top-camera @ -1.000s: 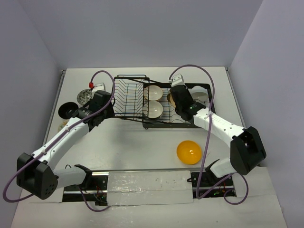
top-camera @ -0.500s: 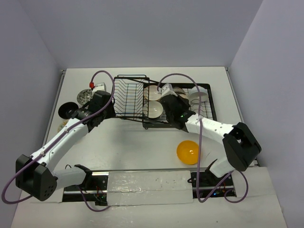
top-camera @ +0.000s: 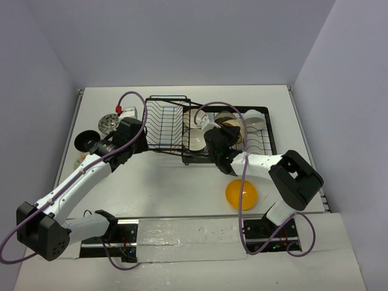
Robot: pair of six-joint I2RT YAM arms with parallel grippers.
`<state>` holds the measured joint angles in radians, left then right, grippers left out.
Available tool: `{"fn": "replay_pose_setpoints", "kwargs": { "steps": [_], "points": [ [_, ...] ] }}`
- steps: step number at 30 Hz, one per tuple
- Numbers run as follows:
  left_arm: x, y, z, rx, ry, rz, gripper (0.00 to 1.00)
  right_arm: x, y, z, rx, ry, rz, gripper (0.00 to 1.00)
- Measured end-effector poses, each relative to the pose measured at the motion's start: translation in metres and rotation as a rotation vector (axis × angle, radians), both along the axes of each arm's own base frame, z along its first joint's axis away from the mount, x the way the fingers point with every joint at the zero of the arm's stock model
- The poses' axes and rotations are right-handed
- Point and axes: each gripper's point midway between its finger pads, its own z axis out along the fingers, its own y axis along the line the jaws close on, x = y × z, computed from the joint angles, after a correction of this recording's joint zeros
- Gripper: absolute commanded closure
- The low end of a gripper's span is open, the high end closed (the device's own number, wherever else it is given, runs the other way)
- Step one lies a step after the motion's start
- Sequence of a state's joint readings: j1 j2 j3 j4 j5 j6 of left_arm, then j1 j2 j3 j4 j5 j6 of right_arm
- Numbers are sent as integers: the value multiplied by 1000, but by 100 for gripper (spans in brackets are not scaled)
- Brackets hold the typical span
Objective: Load the bowls into the dish rack
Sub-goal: Insert the bowl into the dish rack.
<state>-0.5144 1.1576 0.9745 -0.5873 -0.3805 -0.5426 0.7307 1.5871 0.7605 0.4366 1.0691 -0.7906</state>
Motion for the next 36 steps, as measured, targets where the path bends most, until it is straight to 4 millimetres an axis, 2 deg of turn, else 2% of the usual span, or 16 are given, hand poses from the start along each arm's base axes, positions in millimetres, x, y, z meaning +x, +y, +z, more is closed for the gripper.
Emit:
{"fn": "replay_pose_setpoints", "kwargs": {
  "steps": [4, 11, 21, 36],
  "points": [
    [-1, 1, 0, 3, 2, -1, 48, 6, 4, 8, -21, -56, 20, 100],
    [-2, 2, -1, 9, 7, -1, 48, 10, 9, -9, -99, -30, 92, 100],
    [-3, 4, -2, 19, 13, 4, 48, 12, 21, -21, -78, -29, 205, 100],
    [-4, 4, -4, 22, 18, 3, 48, 15, 26, -20, -77, -96, 304, 100]
  ]
}}
